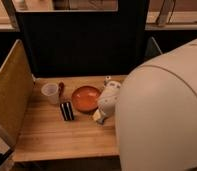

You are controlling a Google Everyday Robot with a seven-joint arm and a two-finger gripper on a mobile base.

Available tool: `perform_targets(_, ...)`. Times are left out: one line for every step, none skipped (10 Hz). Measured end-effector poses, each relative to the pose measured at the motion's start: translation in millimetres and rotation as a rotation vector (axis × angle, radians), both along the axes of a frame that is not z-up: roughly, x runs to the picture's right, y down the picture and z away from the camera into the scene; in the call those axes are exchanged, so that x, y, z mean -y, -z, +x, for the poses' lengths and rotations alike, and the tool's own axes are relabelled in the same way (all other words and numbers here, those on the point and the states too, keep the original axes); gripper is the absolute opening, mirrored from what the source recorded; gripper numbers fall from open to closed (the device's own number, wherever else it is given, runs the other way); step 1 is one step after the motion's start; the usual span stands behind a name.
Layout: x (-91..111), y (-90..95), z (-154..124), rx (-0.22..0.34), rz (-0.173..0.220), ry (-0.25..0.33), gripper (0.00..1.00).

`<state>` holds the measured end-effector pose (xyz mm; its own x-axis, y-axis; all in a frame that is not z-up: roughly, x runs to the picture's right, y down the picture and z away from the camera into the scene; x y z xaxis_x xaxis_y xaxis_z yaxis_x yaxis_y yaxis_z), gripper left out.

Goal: Knock the eraser over

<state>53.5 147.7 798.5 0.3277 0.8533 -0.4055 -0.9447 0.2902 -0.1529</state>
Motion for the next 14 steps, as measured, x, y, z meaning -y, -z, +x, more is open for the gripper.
perform_targets(0.0,0.0,0.0,0.0,0.0,0.0,0.8)
perform_targets(0.0,0.0,0.0,0.0,0.0,0.0,0.8)
perform_targets(0.0,0.0,0.0,0.0,0.0,0.0,0.8)
perform_targets(0.0,0.0,0.0,0.0,0.0,0.0,0.8)
perform_targets(0.0,0.0,0.0,0.0,0.0,0.0,0.8)
perform_targets(0.0,0.0,0.0,0.0,0.0,0.0,0.8)
perform_targets(0.0,0.0,0.0,0.0,0.0,0.0,0.8)
perform_targets(0.0,0.0,0.0,0.0,0.0,0.0,0.8)
perform_targets(0.0,0.0,0.0,0.0,0.0,0.0,0.75)
perform_targets(0.0,0.0,0.0,0.0,0.0,0.0,0.64)
perform_targets(0.0,0.0,0.0,0.0,0.0,0.0,0.53)
perform_targets(0.0,0.0,0.0,0.0,0.0,0.0,0.45)
perform_targets(0.0,0.0,0.0,0.0,0.0,0.0,0.36)
perform_targets(0.0,0.0,0.0,0.0,0.0,0.0,0.25)
